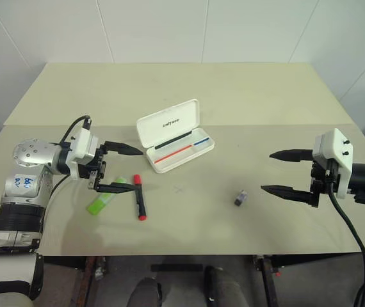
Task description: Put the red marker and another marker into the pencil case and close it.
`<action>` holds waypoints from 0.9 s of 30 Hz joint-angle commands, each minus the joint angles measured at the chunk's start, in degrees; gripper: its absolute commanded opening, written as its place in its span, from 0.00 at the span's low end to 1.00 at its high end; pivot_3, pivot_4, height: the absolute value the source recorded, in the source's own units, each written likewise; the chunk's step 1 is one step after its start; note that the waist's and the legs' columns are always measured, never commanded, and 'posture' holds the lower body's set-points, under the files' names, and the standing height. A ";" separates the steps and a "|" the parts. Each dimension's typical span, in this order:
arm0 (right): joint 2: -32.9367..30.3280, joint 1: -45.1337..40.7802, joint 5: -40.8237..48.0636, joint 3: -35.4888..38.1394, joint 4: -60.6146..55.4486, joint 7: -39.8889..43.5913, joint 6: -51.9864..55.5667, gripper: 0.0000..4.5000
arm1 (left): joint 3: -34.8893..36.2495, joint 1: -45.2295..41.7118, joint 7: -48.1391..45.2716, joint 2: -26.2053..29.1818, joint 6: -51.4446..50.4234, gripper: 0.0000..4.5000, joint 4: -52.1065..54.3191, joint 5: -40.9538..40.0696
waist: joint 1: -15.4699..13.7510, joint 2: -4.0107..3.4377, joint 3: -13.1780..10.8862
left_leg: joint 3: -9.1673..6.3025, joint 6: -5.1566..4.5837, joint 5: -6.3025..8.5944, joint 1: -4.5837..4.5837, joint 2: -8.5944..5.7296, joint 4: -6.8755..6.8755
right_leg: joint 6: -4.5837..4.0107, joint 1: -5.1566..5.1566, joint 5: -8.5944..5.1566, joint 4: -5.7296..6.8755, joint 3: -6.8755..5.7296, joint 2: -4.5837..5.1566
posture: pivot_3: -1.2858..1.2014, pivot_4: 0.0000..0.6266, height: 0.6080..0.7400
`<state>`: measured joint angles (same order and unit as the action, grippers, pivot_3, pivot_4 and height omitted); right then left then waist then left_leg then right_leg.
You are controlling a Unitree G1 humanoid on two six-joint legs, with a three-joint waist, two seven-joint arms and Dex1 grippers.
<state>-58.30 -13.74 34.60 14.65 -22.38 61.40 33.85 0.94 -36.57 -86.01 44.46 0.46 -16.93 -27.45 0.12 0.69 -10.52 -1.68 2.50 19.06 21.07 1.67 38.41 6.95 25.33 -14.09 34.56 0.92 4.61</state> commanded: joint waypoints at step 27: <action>10.98 5.01 4.19 0.06 -12.42 -13.65 1.58 1.00 | -4.39 -1.14 9.06 -8.33 -6.38 0.99 6.17 4.68 | -0.22 0.19 -0.11 | 0.00 -0.03 0.00 0.02 -0.02 0.62 | -0.05 -0.04 0.12 0.31 0.13 -0.03 | 0.52 0.24 1.00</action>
<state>-47.54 -8.85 38.39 13.79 -32.66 48.84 36.04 -3.48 -36.01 -77.61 36.21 -6.29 -11.00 -23.97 -0.10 0.88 -10.63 -1.68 2.47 19.06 21.09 1.65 39.03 6.90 25.30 -13.97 34.87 1.05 4.57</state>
